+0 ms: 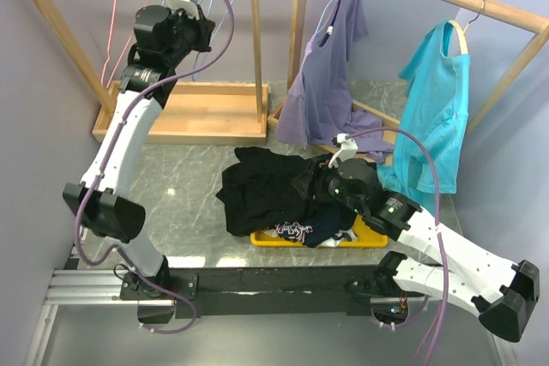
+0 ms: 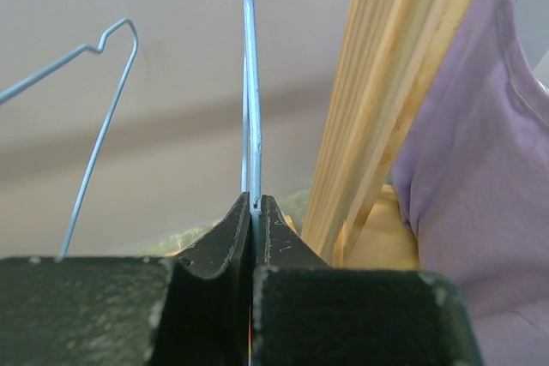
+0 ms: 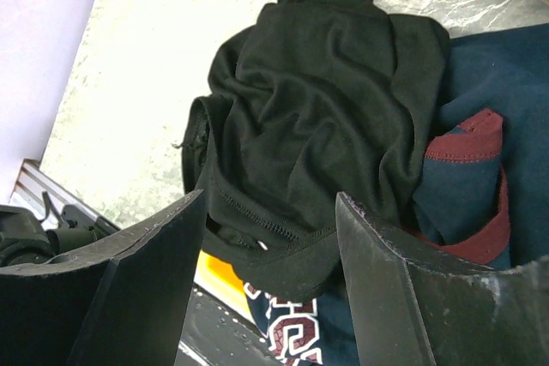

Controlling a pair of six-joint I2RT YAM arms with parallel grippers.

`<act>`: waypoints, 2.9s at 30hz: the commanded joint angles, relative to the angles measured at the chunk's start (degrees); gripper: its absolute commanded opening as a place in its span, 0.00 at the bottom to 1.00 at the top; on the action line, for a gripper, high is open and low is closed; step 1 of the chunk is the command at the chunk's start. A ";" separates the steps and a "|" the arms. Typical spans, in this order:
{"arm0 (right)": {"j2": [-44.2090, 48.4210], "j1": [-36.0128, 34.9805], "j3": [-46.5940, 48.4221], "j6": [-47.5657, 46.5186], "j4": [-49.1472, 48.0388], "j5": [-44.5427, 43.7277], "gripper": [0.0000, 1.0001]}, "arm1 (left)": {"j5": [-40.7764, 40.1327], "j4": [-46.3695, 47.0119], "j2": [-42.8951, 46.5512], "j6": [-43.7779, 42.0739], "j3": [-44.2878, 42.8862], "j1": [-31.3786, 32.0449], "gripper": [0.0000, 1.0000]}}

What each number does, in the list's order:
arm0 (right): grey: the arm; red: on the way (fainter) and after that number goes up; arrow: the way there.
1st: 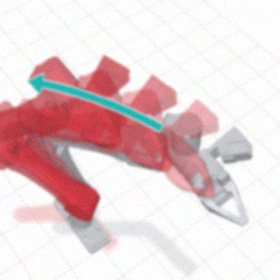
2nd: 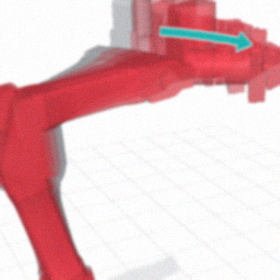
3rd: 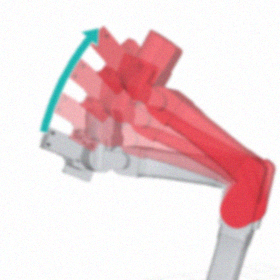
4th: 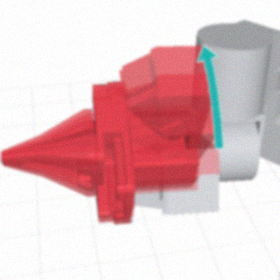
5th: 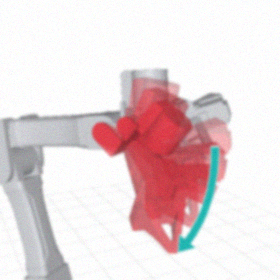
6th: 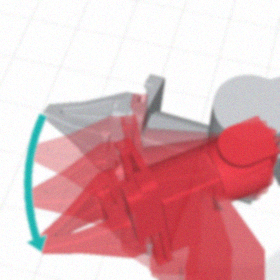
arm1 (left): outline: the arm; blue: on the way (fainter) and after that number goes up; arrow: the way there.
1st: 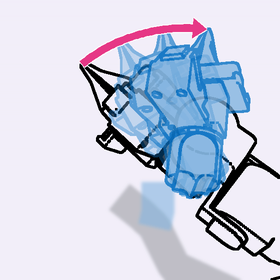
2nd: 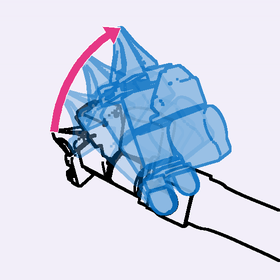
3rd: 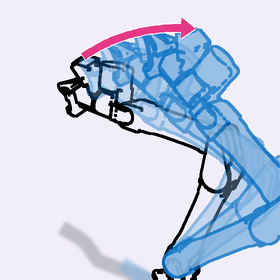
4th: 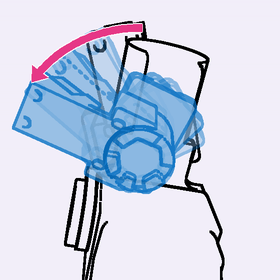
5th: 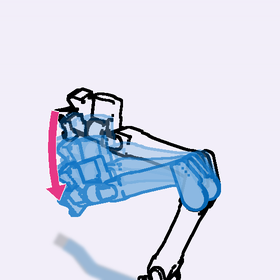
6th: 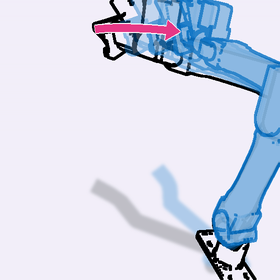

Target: Place the tank top on the hanger

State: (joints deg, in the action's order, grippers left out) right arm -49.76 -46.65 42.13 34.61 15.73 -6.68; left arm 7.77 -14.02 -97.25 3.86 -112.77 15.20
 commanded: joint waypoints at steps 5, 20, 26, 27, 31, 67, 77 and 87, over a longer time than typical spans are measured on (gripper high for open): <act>-0.43 -1.24 2.43 -1.21 -0.96 -1.76 0.70 | -1.00 3.57 10.59 1.42 8.70 0.44 0.01; -0.96 -7.22 3.22 0.19 5.09 -6.58 0.65 | -9.97 -5.84 37.45 5.45 40.07 12.30 0.01; -3.41 -10.47 2.17 1.86 6.42 -8.70 0.60 | -6.99 -12.24 48.19 10.47 49.13 18.72 0.01; -3.94 -10.82 2.25 2.21 6.68 -11.05 0.59 | -5.85 -13.30 49.08 10.29 49.49 19.16 0.01; -6.40 -10.83 2.34 2.30 7.12 -15.11 0.60 | -6.00 -20.76 51.63 10.64 49.93 20.83 0.01; 16.18 -12.76 -13.57 14.96 15.65 -7.38 0.10 | -8.30 -36.60 56.56 2.47 45.62 44.47 0.01; 12.85 -12.67 -6.19 14.70 20.75 -16.08 0.00 | -5.84 -39.68 56.39 2.38 45.27 47.99 0.01; 10.38 -12.67 -1.35 13.47 23.39 -22.77 0.00 | -4.07 -40.03 54.98 2.29 45.01 49.66 0.01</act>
State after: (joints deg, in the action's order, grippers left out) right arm -38.96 -59.00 37.21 48.80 37.58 -24.51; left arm 2.68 -55.42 -42.26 7.05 -66.13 64.38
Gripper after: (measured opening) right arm 0.009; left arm 0.045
